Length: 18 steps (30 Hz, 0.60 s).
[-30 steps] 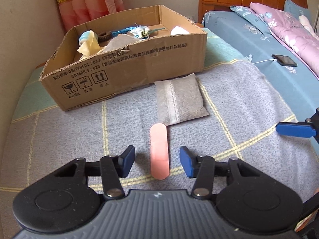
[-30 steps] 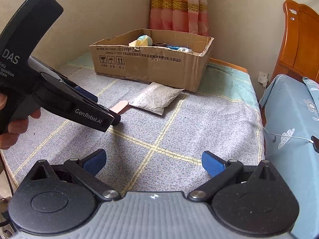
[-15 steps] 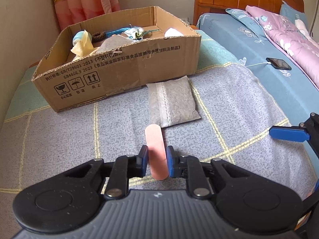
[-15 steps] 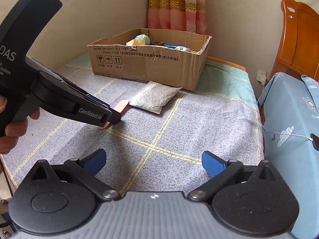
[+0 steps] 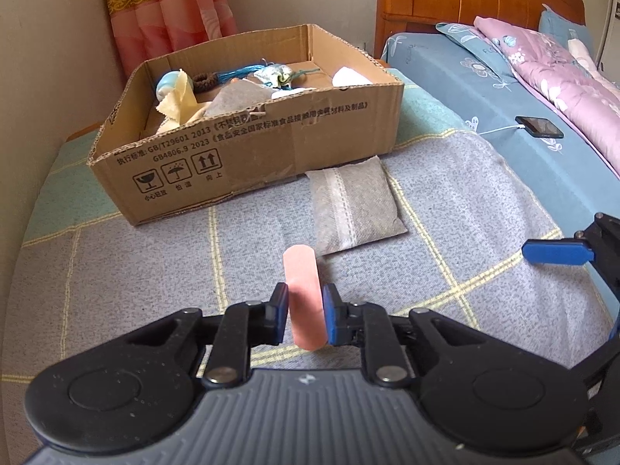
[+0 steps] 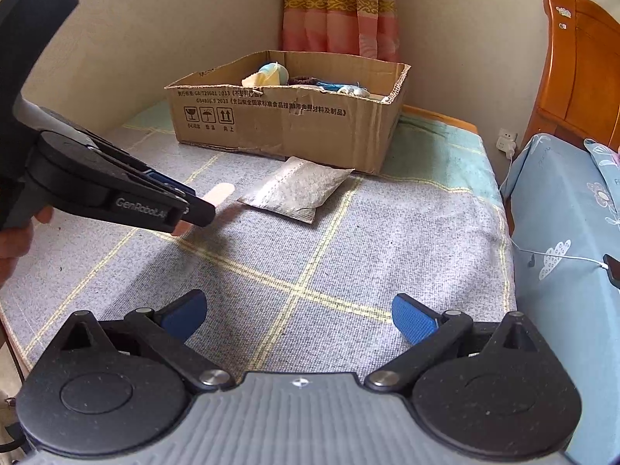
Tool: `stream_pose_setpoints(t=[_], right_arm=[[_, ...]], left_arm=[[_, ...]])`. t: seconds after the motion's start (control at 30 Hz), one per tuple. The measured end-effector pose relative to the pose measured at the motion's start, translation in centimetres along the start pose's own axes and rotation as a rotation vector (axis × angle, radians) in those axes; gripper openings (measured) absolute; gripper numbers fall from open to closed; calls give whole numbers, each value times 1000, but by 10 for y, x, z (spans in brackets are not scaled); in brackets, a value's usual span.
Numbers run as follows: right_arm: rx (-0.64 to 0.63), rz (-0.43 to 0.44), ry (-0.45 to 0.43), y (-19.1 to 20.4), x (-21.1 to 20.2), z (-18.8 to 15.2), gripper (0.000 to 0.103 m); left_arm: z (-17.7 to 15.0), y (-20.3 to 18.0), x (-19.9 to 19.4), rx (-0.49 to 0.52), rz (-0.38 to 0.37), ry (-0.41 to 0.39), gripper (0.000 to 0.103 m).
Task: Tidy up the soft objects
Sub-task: 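Grasp the grey sachet with the right gripper while the left gripper holds the pink strip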
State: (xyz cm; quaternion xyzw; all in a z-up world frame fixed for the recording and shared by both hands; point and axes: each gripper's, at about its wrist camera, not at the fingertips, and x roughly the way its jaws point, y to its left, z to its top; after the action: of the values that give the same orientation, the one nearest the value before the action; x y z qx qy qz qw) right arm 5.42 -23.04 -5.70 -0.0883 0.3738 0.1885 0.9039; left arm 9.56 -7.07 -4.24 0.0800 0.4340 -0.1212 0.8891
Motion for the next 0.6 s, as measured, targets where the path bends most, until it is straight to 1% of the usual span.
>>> stream_pose_setpoints(t=[0.3, 0.4, 0.6], right_arm=[[27, -20, 35, 1, 17, 13, 103], [39, -22, 49, 2, 25, 18, 103], [57, -55, 61, 8, 44, 35, 103]], left_arm=[[-1, 25, -9, 12, 1, -19, 17], [-2, 33, -10, -4, 2, -18, 17], [-7, 54, -7, -60, 4, -19, 17]])
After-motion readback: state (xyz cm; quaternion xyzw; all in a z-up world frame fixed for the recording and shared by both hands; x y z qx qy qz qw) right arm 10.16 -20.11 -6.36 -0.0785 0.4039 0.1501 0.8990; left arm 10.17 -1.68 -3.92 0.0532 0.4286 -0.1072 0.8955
